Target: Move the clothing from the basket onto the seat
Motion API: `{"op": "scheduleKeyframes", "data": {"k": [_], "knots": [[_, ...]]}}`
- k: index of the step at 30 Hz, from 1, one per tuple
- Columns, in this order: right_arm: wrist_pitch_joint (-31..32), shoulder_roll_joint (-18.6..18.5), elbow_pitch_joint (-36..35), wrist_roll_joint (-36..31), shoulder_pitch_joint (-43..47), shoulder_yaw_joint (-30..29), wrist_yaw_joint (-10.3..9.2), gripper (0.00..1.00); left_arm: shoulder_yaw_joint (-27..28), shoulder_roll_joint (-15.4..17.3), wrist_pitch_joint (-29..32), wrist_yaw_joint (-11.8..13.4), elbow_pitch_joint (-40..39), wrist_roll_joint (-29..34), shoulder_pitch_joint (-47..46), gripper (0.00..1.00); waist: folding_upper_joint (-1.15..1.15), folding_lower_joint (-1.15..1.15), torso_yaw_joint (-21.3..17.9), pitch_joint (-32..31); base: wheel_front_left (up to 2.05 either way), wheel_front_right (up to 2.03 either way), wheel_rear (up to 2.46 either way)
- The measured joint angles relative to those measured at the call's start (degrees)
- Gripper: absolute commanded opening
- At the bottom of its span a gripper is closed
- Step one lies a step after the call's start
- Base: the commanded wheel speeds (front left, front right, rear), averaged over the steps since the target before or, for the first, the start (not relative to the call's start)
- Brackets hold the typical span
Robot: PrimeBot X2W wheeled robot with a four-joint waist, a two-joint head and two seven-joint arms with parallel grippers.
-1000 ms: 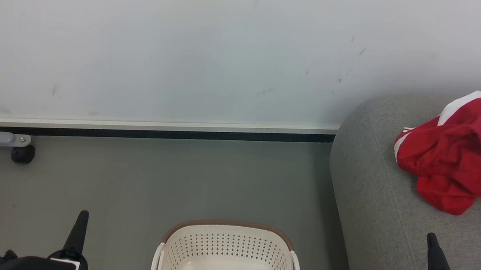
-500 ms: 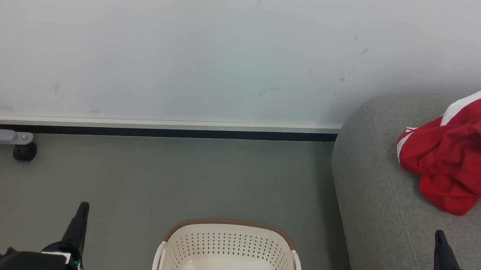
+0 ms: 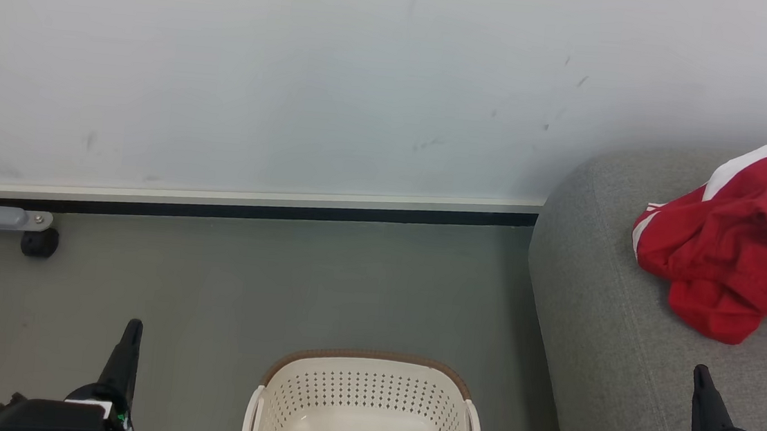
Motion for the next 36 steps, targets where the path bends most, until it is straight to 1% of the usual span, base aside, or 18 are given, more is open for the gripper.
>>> {"op": "scheduleKeyframes", "data": {"k": [36], "knots": [[0.0, 0.0, 0.0, 0.0, 0.0, 0.0, 0.0, 0.0, 0.0, 0.0, 0.0, 0.0, 0.0, 0.0, 0.0, 0.0, 0.0, 0.0, 0.0, 0.0, 0.0, 0.0, 0.0]]}}
